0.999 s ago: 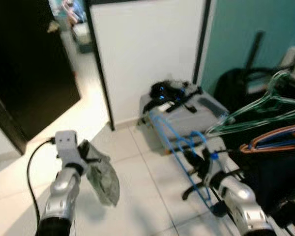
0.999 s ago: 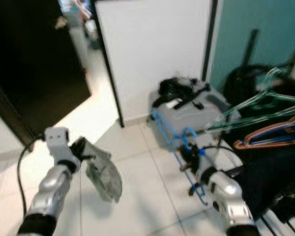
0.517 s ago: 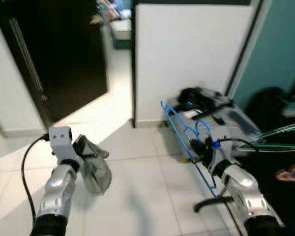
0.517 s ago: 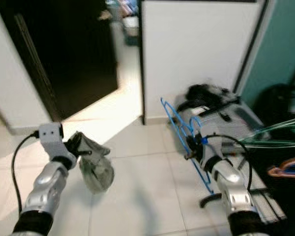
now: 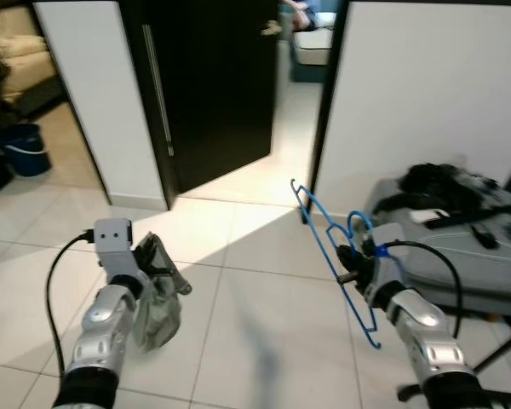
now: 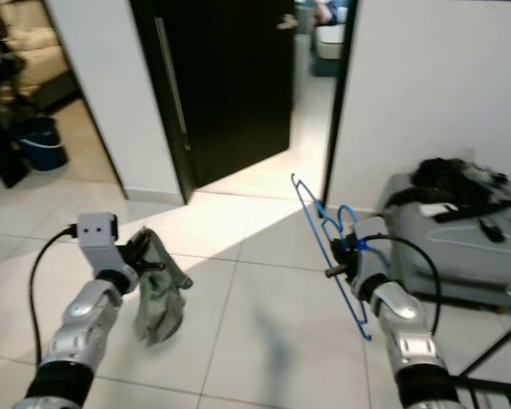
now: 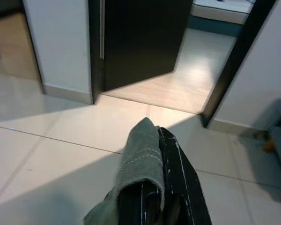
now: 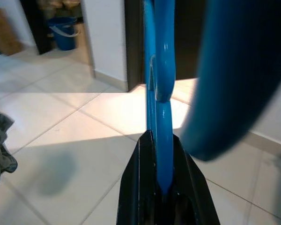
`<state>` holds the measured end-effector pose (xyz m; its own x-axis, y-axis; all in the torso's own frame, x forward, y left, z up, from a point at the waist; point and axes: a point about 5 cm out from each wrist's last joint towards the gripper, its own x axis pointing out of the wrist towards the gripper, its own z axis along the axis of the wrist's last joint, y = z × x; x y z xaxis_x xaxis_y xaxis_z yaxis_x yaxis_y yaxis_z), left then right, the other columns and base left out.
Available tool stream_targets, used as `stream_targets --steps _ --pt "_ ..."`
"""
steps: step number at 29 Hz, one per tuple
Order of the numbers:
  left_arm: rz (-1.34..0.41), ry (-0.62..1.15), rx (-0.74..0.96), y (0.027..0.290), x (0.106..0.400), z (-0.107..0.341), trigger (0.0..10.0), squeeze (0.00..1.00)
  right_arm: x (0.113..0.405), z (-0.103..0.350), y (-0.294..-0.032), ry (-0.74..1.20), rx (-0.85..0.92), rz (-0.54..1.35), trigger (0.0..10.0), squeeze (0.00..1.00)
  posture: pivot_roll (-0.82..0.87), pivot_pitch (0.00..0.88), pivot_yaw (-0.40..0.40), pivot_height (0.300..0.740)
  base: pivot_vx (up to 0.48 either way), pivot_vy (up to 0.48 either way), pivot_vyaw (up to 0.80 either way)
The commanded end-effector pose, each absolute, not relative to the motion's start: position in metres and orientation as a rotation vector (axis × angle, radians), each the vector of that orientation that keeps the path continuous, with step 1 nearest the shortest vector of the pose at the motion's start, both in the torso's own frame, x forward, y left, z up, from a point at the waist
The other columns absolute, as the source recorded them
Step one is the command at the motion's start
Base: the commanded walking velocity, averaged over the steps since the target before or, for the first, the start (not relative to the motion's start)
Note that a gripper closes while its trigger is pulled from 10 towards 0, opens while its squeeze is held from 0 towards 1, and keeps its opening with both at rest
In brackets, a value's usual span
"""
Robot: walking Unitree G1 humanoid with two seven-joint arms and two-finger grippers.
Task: Hang hanger
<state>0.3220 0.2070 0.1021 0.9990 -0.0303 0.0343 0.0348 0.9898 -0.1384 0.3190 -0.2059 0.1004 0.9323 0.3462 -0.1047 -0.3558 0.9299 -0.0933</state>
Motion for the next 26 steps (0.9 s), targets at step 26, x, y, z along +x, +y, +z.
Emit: stream_targets --steps 26 --pt "-0.052 -0.121 -0.027 0.188 0.271 0.104 10.0 0.0 0.29 0.097 -0.196 0.05 -0.184 0.46 10.0 0.0 -0.05 0.0 0.023 0.74 0.291 0.0 0.44"
